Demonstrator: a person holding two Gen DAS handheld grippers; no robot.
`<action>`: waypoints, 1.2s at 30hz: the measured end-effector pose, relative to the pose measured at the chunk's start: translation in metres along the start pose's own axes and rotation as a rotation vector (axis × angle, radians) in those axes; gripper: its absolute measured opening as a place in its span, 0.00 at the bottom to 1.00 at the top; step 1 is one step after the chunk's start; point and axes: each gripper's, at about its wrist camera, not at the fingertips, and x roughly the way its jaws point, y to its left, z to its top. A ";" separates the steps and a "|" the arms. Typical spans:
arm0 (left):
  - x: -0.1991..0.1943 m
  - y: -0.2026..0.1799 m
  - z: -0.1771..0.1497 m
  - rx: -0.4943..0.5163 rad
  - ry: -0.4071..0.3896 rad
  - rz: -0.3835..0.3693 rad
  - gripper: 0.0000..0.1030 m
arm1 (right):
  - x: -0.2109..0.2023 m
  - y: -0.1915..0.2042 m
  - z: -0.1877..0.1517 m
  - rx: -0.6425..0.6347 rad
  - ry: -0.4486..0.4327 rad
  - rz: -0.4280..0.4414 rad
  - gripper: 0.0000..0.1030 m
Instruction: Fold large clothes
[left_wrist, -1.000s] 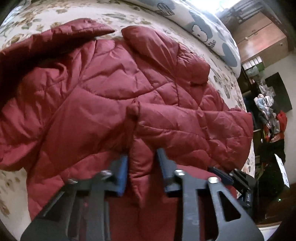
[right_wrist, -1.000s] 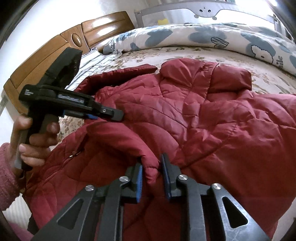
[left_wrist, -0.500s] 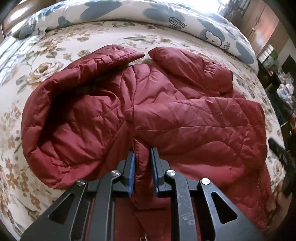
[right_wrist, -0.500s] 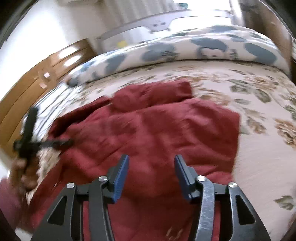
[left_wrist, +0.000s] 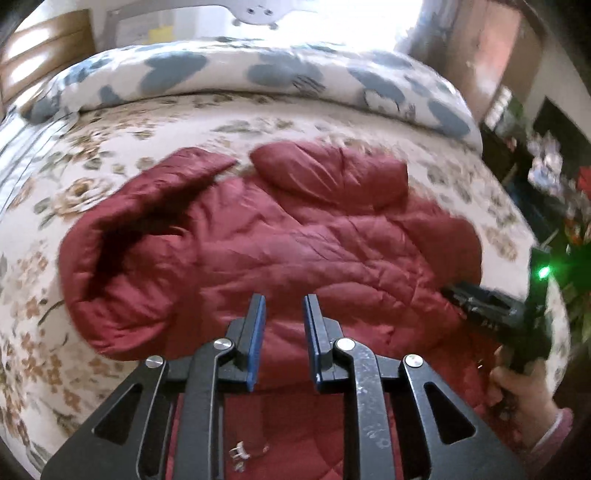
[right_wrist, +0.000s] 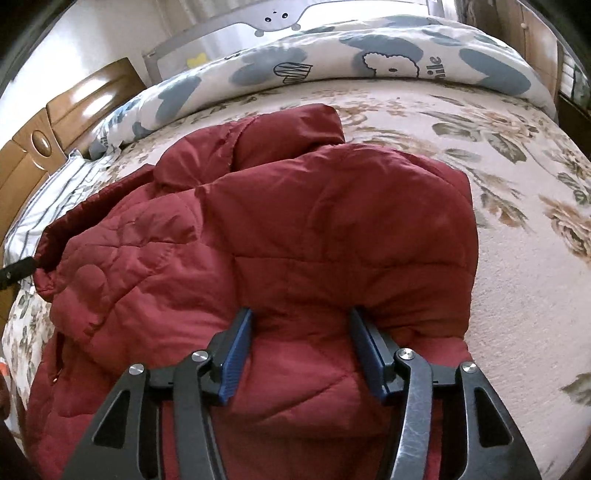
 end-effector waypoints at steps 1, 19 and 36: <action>0.010 -0.004 -0.002 0.005 0.020 0.009 0.17 | 0.000 0.000 -0.001 -0.003 -0.002 -0.002 0.55; 0.073 0.007 -0.034 -0.028 0.144 0.135 0.21 | -0.002 -0.001 -0.016 -0.018 -0.002 -0.038 0.58; 0.001 0.011 -0.053 -0.065 0.081 0.220 0.43 | -0.105 0.015 -0.057 0.031 -0.109 0.103 0.59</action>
